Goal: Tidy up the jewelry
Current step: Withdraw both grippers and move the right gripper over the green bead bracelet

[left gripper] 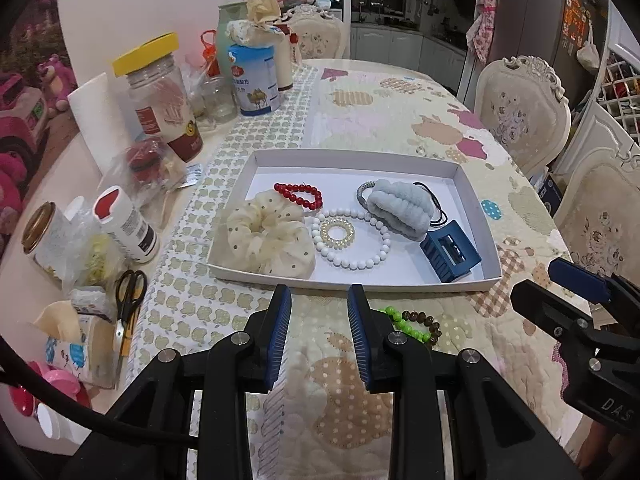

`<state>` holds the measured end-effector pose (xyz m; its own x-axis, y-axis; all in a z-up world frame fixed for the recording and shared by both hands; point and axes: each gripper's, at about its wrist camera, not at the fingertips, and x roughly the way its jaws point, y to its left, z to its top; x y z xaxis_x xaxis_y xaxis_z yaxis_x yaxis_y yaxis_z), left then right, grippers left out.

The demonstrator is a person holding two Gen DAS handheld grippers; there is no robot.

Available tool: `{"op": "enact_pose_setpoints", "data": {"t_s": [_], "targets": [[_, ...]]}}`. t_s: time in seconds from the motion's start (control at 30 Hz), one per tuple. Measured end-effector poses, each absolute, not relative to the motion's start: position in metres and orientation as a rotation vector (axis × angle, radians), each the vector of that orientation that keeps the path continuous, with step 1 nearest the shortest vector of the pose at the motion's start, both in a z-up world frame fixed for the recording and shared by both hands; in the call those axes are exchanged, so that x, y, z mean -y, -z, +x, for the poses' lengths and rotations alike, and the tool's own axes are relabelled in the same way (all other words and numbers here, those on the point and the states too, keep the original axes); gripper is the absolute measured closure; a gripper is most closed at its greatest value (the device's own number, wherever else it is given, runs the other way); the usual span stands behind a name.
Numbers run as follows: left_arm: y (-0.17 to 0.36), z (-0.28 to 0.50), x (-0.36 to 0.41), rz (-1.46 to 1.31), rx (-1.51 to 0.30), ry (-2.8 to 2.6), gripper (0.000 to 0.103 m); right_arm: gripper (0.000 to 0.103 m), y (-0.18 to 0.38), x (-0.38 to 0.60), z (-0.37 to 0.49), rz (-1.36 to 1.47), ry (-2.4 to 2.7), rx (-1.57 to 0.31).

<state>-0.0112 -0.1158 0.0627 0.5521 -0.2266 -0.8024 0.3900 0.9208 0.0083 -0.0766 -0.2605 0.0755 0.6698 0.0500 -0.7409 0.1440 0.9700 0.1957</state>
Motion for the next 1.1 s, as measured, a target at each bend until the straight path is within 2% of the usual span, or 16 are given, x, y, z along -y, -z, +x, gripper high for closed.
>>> {"op": "enact_pose_setpoints", "data": {"t_s": [0.77,1.1], "targets": [[-0.074,-0.031,0.103,0.191,-0.882,0.367,0.084,0.036,-0.084,0.245,-0.098,0.240,0.067,-0.825],[-0.046,-0.012,0.083,0.104,-1.013,0.358,0.084,0.036,-0.046,0.252,-0.088,0.252,0.038,-0.899]]}}
